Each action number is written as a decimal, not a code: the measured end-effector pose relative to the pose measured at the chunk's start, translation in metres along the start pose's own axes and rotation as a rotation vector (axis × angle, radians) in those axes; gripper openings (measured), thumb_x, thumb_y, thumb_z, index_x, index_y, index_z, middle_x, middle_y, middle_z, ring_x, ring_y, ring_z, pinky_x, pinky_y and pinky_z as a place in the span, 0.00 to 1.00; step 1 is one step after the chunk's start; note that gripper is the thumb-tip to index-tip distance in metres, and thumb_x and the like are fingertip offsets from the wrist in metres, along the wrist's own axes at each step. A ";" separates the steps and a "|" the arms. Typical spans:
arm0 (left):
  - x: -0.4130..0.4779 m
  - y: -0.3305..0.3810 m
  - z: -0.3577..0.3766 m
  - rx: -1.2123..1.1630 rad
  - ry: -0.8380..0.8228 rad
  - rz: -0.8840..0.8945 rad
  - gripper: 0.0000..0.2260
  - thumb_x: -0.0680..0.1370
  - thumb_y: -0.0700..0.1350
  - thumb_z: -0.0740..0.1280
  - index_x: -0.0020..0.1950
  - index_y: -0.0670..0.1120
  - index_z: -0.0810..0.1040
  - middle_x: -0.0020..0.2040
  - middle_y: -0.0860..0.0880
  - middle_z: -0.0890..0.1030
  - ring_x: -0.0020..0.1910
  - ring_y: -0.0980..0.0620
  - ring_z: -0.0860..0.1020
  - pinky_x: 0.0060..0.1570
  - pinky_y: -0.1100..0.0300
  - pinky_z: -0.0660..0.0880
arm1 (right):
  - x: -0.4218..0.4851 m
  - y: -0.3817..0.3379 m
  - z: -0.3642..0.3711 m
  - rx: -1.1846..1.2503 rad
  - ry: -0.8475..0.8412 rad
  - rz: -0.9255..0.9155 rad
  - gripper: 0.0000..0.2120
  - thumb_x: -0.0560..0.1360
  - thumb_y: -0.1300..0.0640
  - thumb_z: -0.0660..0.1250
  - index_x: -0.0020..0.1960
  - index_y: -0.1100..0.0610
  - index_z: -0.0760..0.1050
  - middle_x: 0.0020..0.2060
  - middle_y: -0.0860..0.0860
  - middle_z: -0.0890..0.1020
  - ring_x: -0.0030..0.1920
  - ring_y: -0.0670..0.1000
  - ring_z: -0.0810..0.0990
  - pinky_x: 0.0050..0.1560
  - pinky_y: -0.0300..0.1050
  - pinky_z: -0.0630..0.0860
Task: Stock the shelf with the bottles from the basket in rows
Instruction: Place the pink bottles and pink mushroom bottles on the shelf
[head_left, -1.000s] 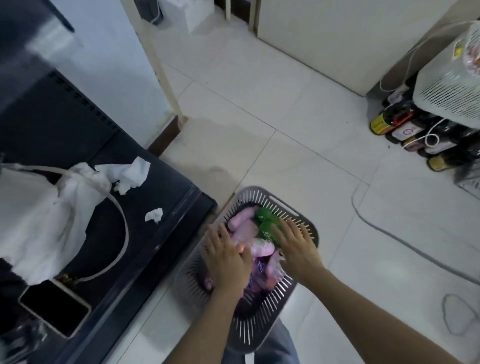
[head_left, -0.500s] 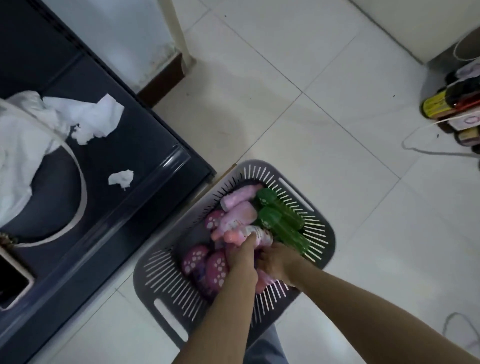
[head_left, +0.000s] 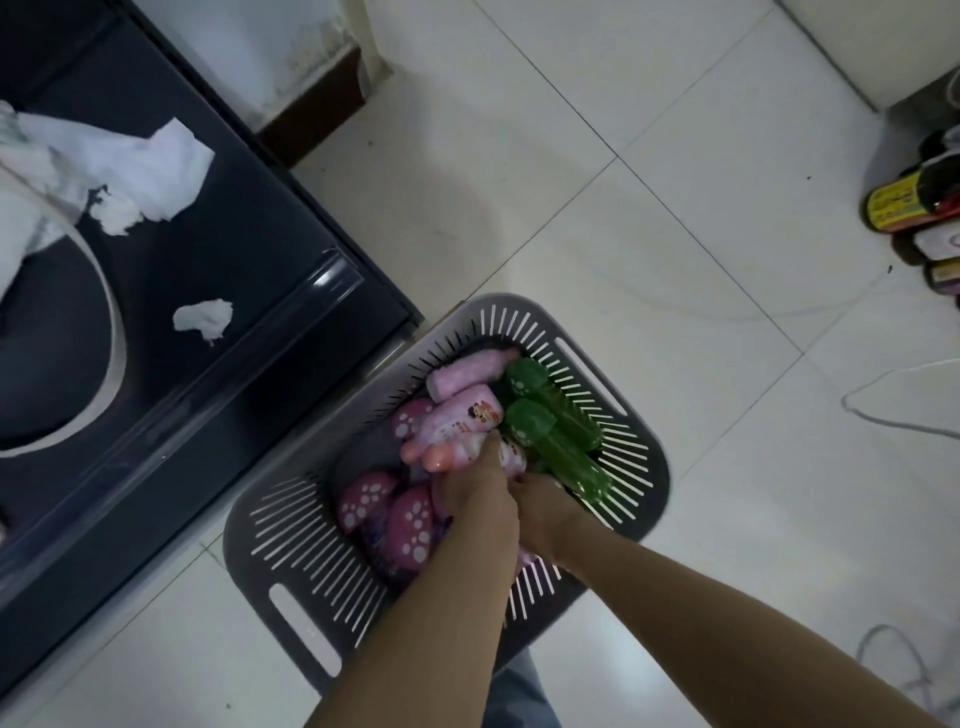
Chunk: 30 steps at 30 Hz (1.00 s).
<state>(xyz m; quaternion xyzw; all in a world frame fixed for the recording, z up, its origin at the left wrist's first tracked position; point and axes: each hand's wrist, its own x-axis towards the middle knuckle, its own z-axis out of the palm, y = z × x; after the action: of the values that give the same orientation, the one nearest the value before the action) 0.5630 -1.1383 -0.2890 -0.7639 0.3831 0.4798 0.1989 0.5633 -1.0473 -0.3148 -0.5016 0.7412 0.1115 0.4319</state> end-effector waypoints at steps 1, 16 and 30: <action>-0.003 -0.001 -0.002 0.014 0.027 0.076 0.33 0.68 0.55 0.75 0.65 0.39 0.69 0.60 0.41 0.77 0.56 0.42 0.77 0.52 0.55 0.74 | 0.001 -0.001 -0.001 0.049 0.027 0.011 0.17 0.77 0.58 0.60 0.64 0.61 0.71 0.63 0.61 0.73 0.64 0.59 0.71 0.62 0.56 0.70; -0.074 0.002 -0.182 -0.040 -0.179 0.708 0.29 0.59 0.43 0.81 0.55 0.46 0.75 0.54 0.47 0.80 0.52 0.47 0.78 0.53 0.56 0.74 | -0.108 -0.015 -0.099 1.022 0.224 0.134 0.32 0.60 0.51 0.79 0.61 0.46 0.71 0.55 0.44 0.79 0.54 0.44 0.77 0.59 0.42 0.74; -0.283 0.018 -0.380 -0.783 -0.491 1.089 0.35 0.52 0.50 0.78 0.53 0.36 0.71 0.35 0.46 0.80 0.34 0.49 0.80 0.31 0.60 0.76 | -0.253 -0.168 -0.338 1.427 0.489 -0.393 0.33 0.58 0.52 0.75 0.62 0.52 0.71 0.51 0.52 0.83 0.54 0.51 0.81 0.51 0.46 0.78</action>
<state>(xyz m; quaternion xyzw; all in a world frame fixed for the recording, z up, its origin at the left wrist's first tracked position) 0.7000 -1.2934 0.1377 -0.3496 0.4538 0.7713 -0.2774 0.5571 -1.1647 0.1238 -0.2349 0.6053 -0.5848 0.4862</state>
